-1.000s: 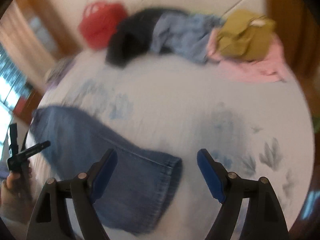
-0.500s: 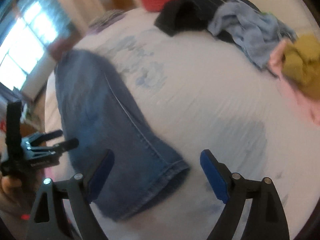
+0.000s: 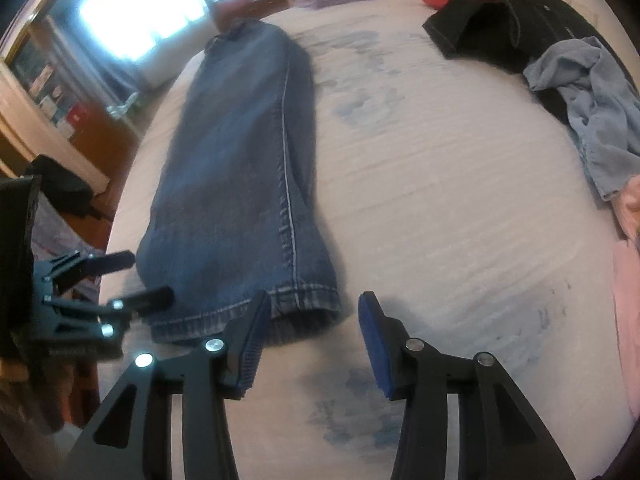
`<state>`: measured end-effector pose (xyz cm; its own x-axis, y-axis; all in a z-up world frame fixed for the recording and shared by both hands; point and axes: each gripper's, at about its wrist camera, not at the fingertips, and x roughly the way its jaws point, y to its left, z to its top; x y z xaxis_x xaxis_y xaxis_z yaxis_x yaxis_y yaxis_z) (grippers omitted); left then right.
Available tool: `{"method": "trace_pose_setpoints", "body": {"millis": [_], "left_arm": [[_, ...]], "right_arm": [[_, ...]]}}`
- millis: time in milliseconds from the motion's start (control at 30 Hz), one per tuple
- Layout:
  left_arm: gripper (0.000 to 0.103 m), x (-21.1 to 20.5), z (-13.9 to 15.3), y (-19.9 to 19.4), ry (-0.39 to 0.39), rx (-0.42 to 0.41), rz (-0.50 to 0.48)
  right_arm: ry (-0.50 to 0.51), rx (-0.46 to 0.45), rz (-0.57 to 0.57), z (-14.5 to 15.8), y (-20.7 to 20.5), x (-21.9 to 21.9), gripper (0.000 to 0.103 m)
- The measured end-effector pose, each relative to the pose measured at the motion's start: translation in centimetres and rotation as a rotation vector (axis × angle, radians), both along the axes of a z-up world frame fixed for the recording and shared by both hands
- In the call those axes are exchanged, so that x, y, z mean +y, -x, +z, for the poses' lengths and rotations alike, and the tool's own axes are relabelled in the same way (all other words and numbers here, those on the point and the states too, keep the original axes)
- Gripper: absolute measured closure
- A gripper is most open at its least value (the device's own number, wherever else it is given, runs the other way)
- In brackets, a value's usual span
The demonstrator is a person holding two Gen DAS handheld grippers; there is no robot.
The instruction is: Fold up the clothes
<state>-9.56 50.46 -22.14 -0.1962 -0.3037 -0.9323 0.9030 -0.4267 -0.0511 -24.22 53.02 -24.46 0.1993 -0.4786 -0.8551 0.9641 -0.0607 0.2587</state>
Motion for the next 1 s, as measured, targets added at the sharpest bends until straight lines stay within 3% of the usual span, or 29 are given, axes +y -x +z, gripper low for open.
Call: {"method": "trace_pose_setpoints", "body": {"millis": [233, 333, 533, 600, 633, 667, 933, 1000], "left_arm": [[0.018, 1.3, -0.4, -0.2, 0.005, -0.002, 0.087], [0.0, 1.0, -1.0, -0.5, 0.026, 0.007, 0.134], [0.001, 1.2, -1.8, -0.3, 0.063, 0.02, 0.132], [0.018, 1.7, -1.6, 0.4, 0.072, 0.032, 0.091], [0.035, 2.1, -1.4, 0.8, 0.079, 0.04, 0.062], [0.045, 2.3, -1.3, 0.9, 0.084, 0.043, 0.048], [0.049, 2.3, -1.6, 0.6, 0.102, 0.096, 0.033], [0.065, 2.1, -1.3, 1.0, 0.095, 0.109, 0.029]], "right_arm": [[0.005, -0.01, 0.078, -0.7, -0.6, -0.3, 0.055], [0.014, 0.007, 0.119, -0.8, -1.3, -1.0, 0.05], [0.041, 0.055, 0.141, -1.2, -2.3, -1.7, 0.049], [0.041, 0.069, 0.161, -1.3, -2.6, -1.6, 0.049], [0.039, 0.074, 0.174, -1.3, -2.7, -1.5, 0.053], [0.036, 0.075, 0.187, -1.3, -2.8, -1.4, 0.056], [0.032, 0.114, 0.188, -1.4, -3.5, -1.4, 0.065], [0.035, 0.135, 0.193, -1.5, -4.0, -1.3, 0.07]]}}
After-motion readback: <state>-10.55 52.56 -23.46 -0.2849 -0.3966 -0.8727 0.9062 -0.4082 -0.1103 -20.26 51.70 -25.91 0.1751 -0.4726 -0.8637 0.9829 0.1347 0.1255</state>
